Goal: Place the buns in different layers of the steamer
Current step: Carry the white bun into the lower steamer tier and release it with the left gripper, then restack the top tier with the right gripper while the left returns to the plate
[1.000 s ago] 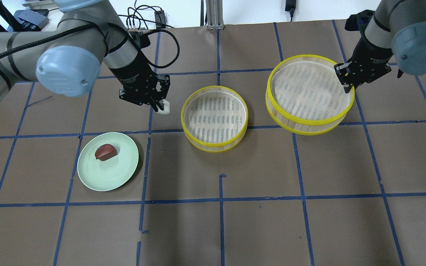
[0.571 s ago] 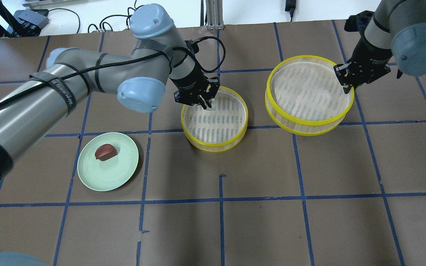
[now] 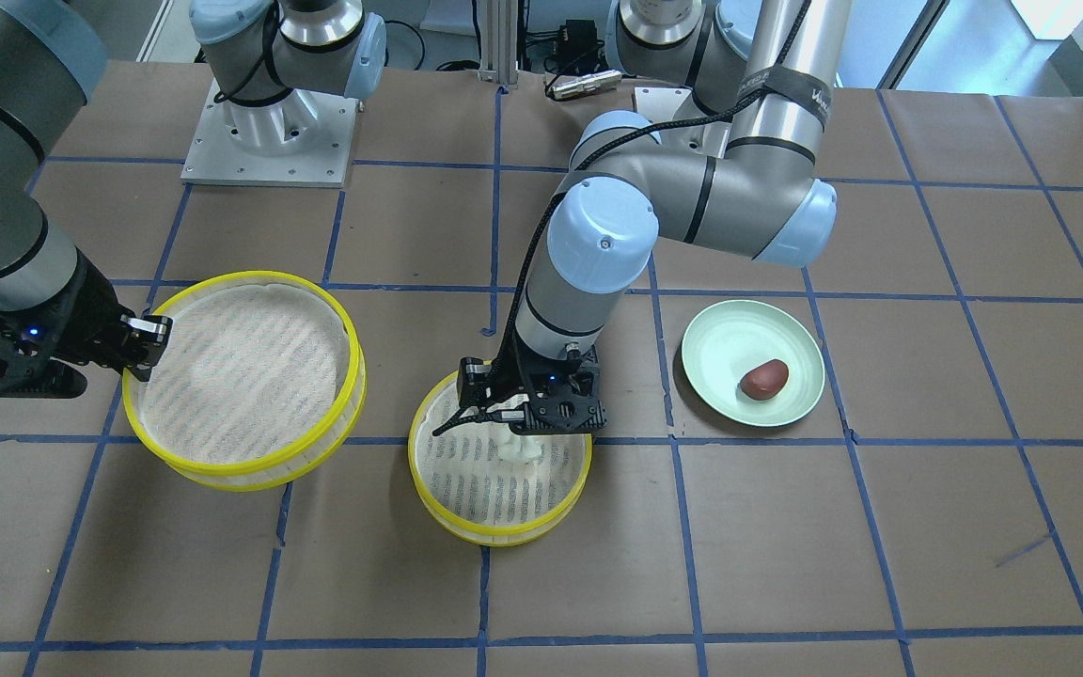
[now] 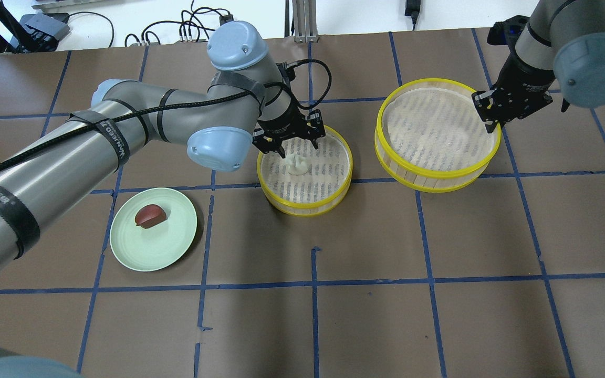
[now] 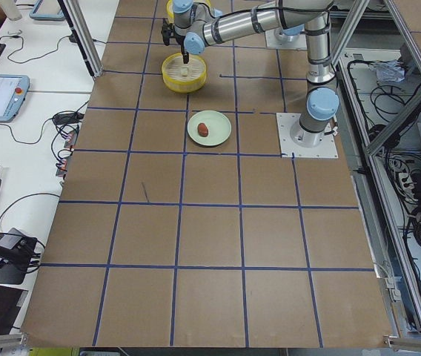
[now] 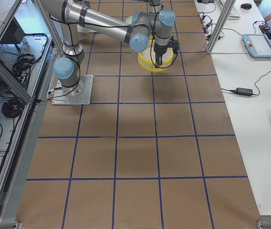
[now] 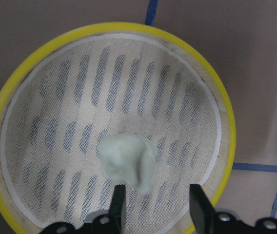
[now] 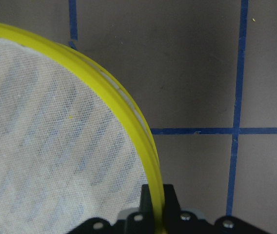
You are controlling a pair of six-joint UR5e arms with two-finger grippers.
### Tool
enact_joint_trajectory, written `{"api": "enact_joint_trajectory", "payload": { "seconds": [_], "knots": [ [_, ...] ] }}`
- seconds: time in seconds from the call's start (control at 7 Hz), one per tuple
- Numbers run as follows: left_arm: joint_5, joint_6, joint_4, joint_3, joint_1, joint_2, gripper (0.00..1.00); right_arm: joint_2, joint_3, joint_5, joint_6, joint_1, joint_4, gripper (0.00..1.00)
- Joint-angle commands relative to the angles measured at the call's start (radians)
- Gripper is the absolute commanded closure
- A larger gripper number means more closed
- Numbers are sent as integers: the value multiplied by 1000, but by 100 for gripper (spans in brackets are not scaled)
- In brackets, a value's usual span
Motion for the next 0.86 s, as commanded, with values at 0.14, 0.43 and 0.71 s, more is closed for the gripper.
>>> {"api": "enact_joint_trajectory", "payload": {
  "seconds": [0.14, 0.43, 0.71],
  "knots": [
    [135, 285, -21, -61, 154, 60, 0, -2, 1, 9, 83, 23, 1, 92],
    [136, 479, -19, -267, 280, 174, 0, 12, -1, 8, 246, 132, -20, 92],
    [240, 616, -13, -351, 369, 165, 0, 37, -10, 6, 431, 234, -25, 92]
  ]
}}
